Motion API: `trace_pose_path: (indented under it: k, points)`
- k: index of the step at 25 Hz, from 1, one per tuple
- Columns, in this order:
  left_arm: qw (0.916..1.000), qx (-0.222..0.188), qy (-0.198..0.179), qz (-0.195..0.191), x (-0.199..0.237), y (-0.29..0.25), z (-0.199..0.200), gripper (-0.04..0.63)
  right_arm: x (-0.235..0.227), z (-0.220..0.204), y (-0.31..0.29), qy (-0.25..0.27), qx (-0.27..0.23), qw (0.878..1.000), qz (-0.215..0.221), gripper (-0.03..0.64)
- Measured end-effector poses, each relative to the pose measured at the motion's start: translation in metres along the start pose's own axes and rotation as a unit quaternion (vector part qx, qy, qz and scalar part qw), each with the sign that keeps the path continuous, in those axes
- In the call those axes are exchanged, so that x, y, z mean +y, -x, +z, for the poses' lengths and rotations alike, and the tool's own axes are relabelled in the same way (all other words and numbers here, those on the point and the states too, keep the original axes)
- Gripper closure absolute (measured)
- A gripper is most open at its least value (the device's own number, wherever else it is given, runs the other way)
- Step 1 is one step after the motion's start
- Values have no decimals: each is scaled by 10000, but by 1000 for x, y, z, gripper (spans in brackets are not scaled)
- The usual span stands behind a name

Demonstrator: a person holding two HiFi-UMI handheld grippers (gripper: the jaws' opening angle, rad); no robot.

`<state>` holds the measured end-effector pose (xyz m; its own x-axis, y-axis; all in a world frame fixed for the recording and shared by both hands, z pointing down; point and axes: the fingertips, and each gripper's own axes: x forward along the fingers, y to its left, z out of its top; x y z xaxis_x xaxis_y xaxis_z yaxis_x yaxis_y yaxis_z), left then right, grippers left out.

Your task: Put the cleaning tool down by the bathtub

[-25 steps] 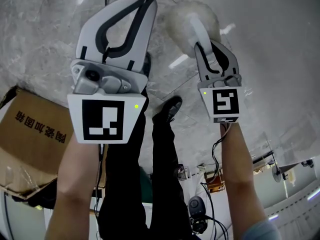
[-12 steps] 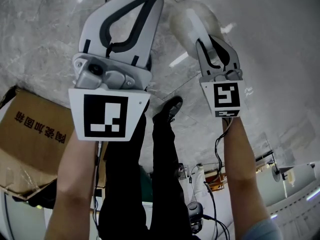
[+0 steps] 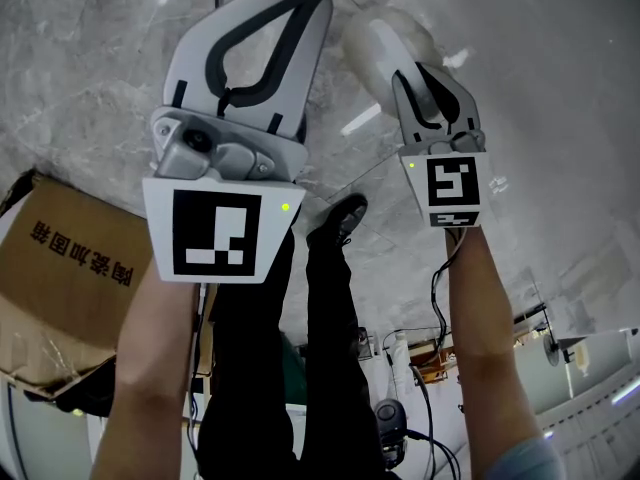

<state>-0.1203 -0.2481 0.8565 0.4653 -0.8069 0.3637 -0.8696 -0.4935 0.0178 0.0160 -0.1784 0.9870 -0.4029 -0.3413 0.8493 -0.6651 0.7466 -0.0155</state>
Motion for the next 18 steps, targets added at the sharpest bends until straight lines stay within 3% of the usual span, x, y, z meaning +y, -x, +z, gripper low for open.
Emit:
trace_pose_path:
  k: [7,18]
  points:
    - [10000,53,12,-32,-5,0,-5,580,-3,-13,-6,275,217,9994,19,500]
    - [10000,-55,4,8,-7,3,16,580,-3,-4,11,167,165,9997,-76,500]
